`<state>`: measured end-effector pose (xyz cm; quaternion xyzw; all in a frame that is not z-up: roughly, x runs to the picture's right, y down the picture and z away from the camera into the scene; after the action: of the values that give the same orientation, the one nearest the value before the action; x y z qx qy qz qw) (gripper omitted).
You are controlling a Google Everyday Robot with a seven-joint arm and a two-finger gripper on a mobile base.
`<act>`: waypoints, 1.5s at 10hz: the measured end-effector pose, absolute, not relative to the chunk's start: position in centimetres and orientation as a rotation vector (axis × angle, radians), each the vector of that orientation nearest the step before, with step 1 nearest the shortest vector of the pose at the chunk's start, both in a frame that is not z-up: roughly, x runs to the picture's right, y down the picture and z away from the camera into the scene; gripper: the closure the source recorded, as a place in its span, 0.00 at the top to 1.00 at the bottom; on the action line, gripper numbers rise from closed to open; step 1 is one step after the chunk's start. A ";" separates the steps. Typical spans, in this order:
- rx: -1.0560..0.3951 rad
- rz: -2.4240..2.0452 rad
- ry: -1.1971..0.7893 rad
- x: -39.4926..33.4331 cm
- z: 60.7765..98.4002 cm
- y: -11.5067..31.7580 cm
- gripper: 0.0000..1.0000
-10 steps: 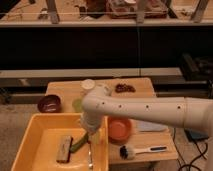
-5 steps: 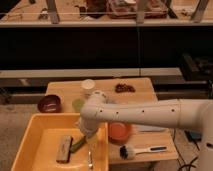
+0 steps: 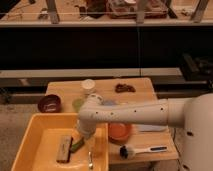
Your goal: Place pepper in paper cup
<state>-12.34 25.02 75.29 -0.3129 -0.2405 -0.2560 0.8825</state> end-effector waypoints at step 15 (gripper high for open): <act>-0.749 -0.544 -0.480 -13.5 76.9 27.5 0.46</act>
<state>-13.46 27.49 76.89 -0.3576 -0.2293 -0.2601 0.8671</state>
